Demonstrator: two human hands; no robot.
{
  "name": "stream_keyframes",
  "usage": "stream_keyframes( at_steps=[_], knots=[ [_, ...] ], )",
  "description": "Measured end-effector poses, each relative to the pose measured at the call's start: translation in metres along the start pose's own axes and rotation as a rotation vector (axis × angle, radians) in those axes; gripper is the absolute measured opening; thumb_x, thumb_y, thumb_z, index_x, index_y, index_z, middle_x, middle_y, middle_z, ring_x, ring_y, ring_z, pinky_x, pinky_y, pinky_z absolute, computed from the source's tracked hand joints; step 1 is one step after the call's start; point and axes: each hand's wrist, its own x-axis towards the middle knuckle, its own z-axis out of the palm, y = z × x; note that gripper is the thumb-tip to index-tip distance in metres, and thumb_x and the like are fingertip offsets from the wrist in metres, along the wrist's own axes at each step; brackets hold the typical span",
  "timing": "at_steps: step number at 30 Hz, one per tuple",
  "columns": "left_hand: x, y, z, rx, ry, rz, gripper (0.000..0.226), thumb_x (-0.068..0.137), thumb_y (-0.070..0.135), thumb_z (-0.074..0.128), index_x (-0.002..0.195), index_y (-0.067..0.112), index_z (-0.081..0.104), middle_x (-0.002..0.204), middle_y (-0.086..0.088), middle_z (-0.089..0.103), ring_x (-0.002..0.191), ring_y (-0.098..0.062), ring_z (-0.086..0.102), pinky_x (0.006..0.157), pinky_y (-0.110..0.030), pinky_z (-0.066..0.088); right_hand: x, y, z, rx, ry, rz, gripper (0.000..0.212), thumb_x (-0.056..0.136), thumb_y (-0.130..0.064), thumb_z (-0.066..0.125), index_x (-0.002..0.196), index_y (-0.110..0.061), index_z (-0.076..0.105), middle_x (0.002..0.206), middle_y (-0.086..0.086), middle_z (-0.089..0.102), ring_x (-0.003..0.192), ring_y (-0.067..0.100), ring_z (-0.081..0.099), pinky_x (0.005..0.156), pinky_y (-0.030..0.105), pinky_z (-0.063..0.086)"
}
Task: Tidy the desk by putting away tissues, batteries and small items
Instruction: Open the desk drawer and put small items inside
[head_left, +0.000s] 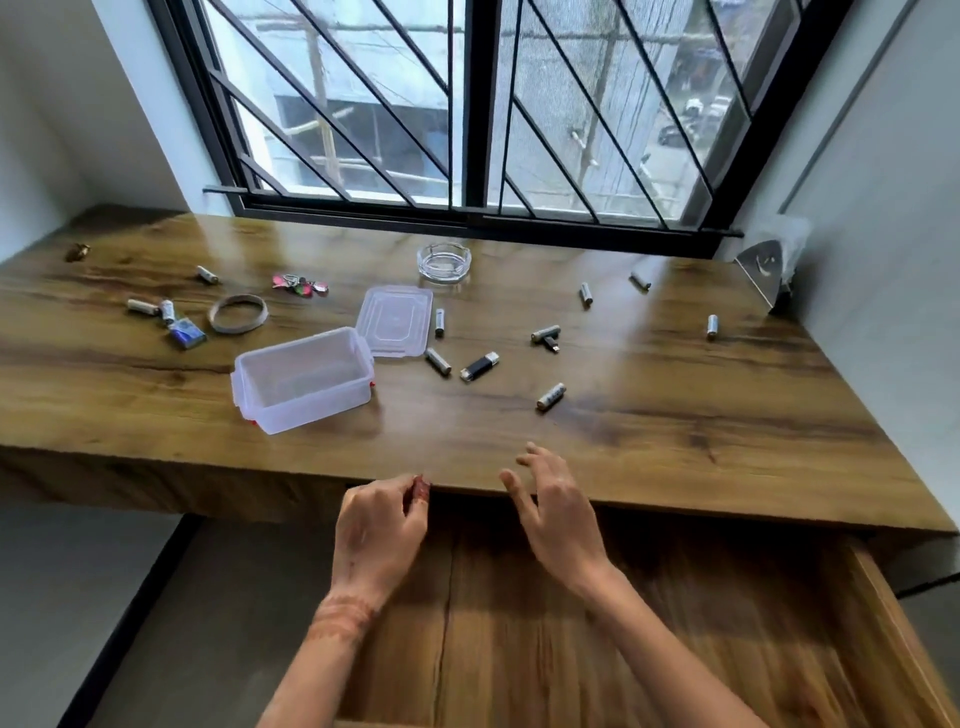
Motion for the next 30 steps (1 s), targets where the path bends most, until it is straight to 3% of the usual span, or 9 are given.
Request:
stream_keyframes(
  at_steps=[4,10,14,18,21,25,28,30],
  knots=[
    [0.044,0.002,0.005,-0.032,-0.007,-0.019,0.024,0.091,0.028,0.053,0.095,0.013,0.072,0.093,-0.008,0.073,0.087,-0.027,0.066,0.082,-0.041,0.051,0.081,0.005,0.010,-0.018,-0.016,-0.024,0.047,0.092,-0.038,0.050,0.124,-0.005,0.051,0.138,0.012,0.046,0.131,0.022,0.038,0.106,0.024,0.028],
    [0.096,0.011,0.020,-0.023,-0.028,-0.036,0.026,0.091,0.029,0.052,0.088,0.011,0.071,0.087,-0.006,0.073,0.085,-0.023,0.066,0.083,-0.043,0.050,0.166,0.011,0.027,-0.076,-0.175,-0.031,0.071,0.084,-0.044,0.059,0.139,-0.009,0.029,0.152,0.017,0.019,0.141,0.028,0.015,0.114,0.034,0.017],
    [0.111,0.015,0.031,-0.008,-0.050,-0.047,0.042,0.086,0.041,0.042,0.083,0.011,0.072,0.082,-0.006,0.072,0.081,-0.024,0.065,0.080,-0.042,0.050,0.192,0.018,0.040,-0.073,-0.196,-0.001,0.072,0.080,-0.050,0.062,0.136,-0.014,0.036,0.150,0.018,0.020,0.139,0.031,0.015,0.114,0.035,0.017],
    [0.120,0.016,0.045,-0.020,-0.077,-0.044,0.033,0.091,0.035,0.050,0.082,0.012,0.071,0.080,-0.004,0.071,0.078,-0.021,0.064,0.079,-0.043,0.050,0.194,0.022,0.047,-0.080,-0.083,-0.033,0.043,0.083,-0.042,0.060,0.115,-0.013,0.055,0.134,0.016,0.043,0.129,0.029,0.032,0.107,0.039,0.032],
    [0.125,0.021,0.054,-0.029,-0.074,-0.038,0.022,0.090,0.027,0.055,0.085,0.013,0.071,0.083,-0.005,0.072,0.080,-0.021,0.064,0.078,-0.043,0.051,0.193,0.023,0.038,0.005,-0.075,-0.038,0.037,0.081,-0.031,0.065,0.109,-0.008,0.060,0.119,0.014,0.050,0.116,0.028,0.042,0.096,0.036,0.041],
    [0.142,0.038,0.071,-0.033,-0.052,0.016,0.015,0.087,0.022,0.060,0.090,0.012,0.072,0.083,-0.009,0.072,0.077,-0.025,0.066,0.072,-0.038,0.054,0.185,0.037,0.012,0.131,0.040,-0.002,0.042,0.076,-0.025,0.071,0.112,-0.007,0.060,0.129,0.016,0.050,0.121,0.030,0.046,0.099,0.026,0.035],
    [0.167,0.054,0.099,-0.005,-0.089,0.111,0.025,0.081,0.026,0.054,0.092,0.013,0.072,0.082,-0.011,0.074,0.074,-0.031,0.068,0.068,-0.037,0.055,0.172,0.061,-0.014,0.173,0.171,0.080,0.042,0.076,-0.023,0.072,0.115,-0.011,0.061,0.134,0.012,0.049,0.126,0.023,0.044,0.100,0.016,0.028],
    [0.187,0.067,0.118,0.048,-0.167,0.227,0.033,0.079,0.021,0.048,0.103,0.014,0.070,0.095,-0.012,0.073,0.089,-0.032,0.067,0.078,-0.039,0.053,0.161,0.082,-0.026,0.171,0.211,0.159,0.042,0.077,-0.024,0.072,0.116,-0.012,0.061,0.136,0.011,0.048,0.127,0.021,0.044,0.101,0.015,0.026]
  ],
)
